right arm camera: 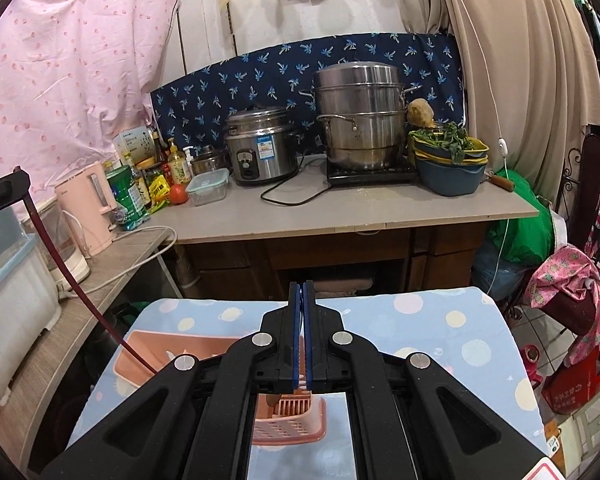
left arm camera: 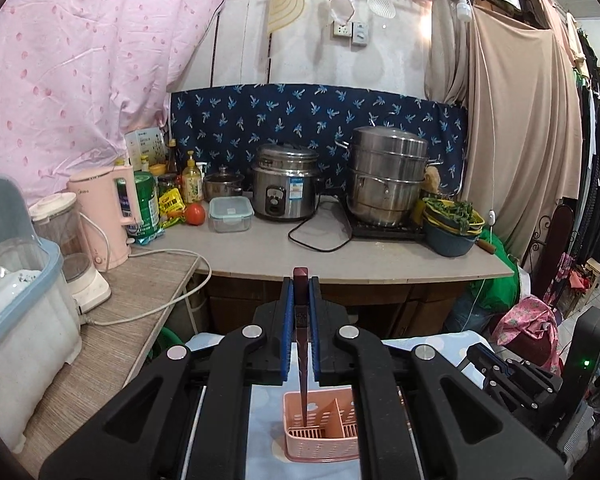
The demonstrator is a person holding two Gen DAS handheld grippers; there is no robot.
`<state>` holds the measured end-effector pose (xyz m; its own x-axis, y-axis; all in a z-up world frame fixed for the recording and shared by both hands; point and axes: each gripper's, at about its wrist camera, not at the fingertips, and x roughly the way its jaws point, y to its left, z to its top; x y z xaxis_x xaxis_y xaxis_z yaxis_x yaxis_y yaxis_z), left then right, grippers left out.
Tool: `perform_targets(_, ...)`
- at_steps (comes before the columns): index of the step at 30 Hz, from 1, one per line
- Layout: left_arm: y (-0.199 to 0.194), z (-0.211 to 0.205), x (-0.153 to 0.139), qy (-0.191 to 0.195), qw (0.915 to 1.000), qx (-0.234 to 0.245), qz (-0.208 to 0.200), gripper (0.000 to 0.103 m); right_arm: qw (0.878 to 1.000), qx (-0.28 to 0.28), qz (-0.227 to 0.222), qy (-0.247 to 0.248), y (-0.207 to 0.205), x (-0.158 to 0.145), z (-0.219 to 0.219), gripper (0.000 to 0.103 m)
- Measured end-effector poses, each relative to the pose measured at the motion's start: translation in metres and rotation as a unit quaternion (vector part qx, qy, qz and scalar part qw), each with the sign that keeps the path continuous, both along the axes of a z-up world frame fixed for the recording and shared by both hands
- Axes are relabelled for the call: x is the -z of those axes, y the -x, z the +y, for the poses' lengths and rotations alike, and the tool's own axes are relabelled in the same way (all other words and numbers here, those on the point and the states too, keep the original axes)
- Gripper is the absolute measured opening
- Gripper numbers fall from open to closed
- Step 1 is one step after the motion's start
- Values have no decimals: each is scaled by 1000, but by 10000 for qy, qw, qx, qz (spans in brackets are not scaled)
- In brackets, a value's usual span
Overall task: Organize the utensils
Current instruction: 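Lower the chopstick into the pink basket and open the left gripper while the right gripper drops the spoon in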
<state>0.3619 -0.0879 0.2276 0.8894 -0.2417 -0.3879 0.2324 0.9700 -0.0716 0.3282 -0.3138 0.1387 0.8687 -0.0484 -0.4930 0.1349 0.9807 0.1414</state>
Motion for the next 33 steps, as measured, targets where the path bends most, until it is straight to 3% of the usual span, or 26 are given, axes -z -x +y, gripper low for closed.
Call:
perform_targets(8,-6,3,13,62,9998,-1,170,7,10000,-14,43,29,-2,9,2,7)
perform_targets(10,-5,5,13,87,9998,-48,185,12,10000,-8,14,41,2,9,2,17)
perform_targets(12,-4,7,13,146,9997,-73,201,31,10000,0,-28,44,6,7,2,26)
perform_targets(17,8,13,10,133,9997,-132,136,35,9999,33,-112,58,24,0,0,30)
perform_targets(20,18,19,7,156,9997,-131,142,36,9999,39,-128,9,39,-5,-1,30)
perform_targets(24,38,26,4,160,9998,-91,120,45,9999,37,-149,-14,66,-9,-1,31)
perform_targets(33,95,39,17,-46,9995,56,308,46,10000,21,-33,-88,142,5,9,39)
